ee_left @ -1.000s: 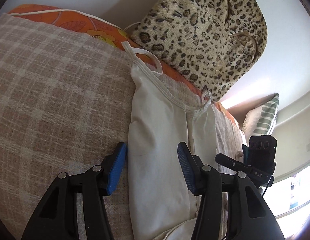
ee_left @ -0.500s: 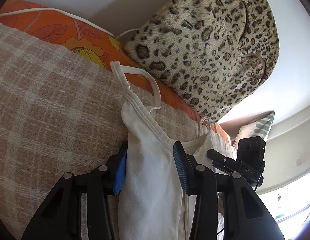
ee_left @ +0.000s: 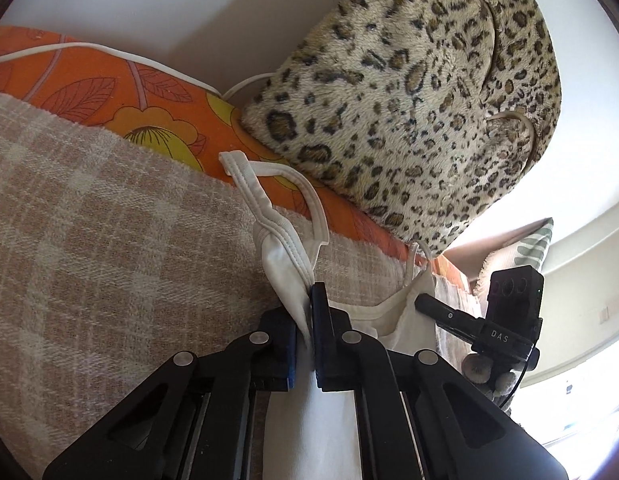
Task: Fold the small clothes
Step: 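Move both grippers to the straps and grasp them, then lift the straps with both grippers and fold them over onto the hem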
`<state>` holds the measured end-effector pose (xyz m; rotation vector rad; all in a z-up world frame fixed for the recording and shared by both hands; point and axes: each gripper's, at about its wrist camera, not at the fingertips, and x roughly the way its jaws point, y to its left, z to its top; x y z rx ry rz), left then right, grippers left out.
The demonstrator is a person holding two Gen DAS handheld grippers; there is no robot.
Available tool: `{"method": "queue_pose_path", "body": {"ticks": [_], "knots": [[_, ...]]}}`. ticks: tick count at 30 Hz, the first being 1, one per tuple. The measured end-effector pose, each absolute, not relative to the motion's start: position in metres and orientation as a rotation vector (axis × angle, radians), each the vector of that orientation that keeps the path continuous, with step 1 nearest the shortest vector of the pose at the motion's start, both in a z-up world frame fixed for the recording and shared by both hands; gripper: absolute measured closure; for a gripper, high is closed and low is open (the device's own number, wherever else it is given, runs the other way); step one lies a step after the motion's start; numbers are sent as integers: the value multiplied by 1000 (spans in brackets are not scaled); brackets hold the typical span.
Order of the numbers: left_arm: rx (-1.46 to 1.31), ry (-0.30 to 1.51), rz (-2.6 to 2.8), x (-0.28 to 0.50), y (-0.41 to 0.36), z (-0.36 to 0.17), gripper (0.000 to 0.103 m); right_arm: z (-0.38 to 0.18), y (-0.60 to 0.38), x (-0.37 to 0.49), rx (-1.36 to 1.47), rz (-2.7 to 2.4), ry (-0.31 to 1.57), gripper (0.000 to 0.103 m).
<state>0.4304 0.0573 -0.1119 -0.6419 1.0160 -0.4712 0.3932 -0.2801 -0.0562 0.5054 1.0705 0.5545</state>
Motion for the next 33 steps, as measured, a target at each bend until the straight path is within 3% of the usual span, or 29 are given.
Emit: {"method": "queue_pose_path", "body": {"ticks": [16, 33], "knots": [[-589, 938, -544, 402, 51, -60, 99, -6, -274, 372, 492, 605, 981, 99], [-482, 880, -560, 331, 50, 6, 100, 51, -266, 286, 444, 629, 908, 100]]}}
